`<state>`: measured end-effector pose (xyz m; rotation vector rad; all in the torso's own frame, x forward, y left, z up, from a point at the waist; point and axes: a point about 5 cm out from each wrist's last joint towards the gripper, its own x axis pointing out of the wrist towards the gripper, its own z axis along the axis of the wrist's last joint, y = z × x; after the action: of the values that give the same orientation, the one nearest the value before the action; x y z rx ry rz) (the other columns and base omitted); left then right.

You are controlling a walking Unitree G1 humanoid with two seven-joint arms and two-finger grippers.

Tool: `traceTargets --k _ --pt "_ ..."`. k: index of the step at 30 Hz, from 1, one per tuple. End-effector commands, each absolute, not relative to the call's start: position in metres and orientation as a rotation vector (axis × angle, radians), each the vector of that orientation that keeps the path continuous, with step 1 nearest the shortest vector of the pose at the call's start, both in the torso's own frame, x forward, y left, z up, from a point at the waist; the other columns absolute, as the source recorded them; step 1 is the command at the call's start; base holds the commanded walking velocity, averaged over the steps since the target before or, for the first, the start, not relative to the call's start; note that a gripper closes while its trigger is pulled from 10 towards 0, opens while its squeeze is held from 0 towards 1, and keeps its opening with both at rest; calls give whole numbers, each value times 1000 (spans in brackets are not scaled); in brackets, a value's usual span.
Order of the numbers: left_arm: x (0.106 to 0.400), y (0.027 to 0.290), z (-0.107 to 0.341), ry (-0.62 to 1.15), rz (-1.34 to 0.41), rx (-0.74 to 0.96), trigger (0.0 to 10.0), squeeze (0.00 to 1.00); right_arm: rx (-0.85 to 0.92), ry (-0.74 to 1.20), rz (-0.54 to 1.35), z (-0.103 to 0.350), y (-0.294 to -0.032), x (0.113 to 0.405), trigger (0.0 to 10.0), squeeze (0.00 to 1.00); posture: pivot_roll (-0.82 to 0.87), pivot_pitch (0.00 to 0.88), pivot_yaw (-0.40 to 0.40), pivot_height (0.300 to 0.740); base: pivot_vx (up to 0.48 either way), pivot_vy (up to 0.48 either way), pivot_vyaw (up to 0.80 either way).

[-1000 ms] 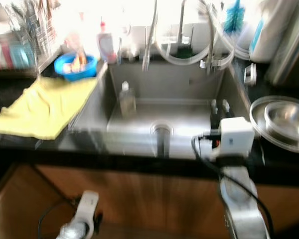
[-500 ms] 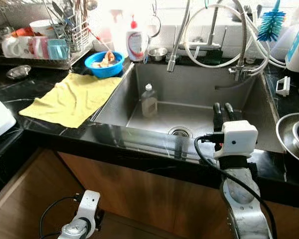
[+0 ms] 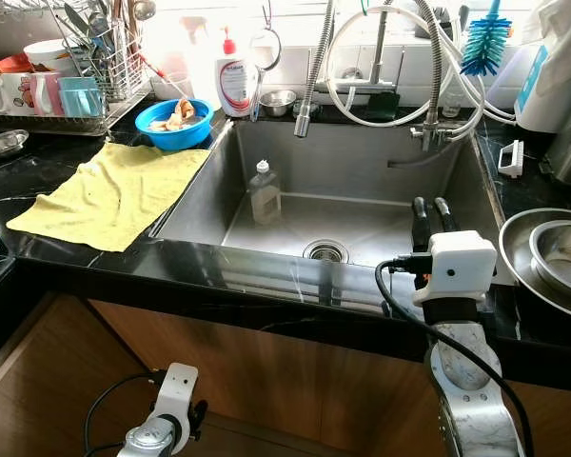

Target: Kitchen organization

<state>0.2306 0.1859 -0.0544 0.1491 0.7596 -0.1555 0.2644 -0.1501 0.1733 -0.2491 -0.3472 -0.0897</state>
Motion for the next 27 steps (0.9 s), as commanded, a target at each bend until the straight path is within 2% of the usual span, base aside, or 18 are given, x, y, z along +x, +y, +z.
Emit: traceTargets --k 1,14,15,16,22,27 --pt "230 188 -54 761 -160 167 10000 0 -261 -339 -137 180 -155 266 10000 0 -171 0 83 740 0 0 0" --pt "226 185 -58 783 -169 167 10000 0 -266 -284 -245 193 -180 268 10000 0 -179 0 86 740 0 0 0" --pt "226 185 -58 783 -170 168 10000 0 -257 -279 -257 193 -182 268 10000 161 -183 0 88 740 0 0 0" --pt "225 186 -58 787 -174 174 10000 0 -224 -251 -292 193 -190 266 10000 1000 -189 0 92 740 0 0 0" --pt "224 186 -59 795 -180 180 10000 0 -290 -167 -409 197 -218 262 10000 1000 -194 0 95 740 0 0 0" --pt "223 185 -60 797 -190 182 10000 0 -297 -176 -453 205 -225 262 10000 1000 -194 0 96 740 0 0 0"
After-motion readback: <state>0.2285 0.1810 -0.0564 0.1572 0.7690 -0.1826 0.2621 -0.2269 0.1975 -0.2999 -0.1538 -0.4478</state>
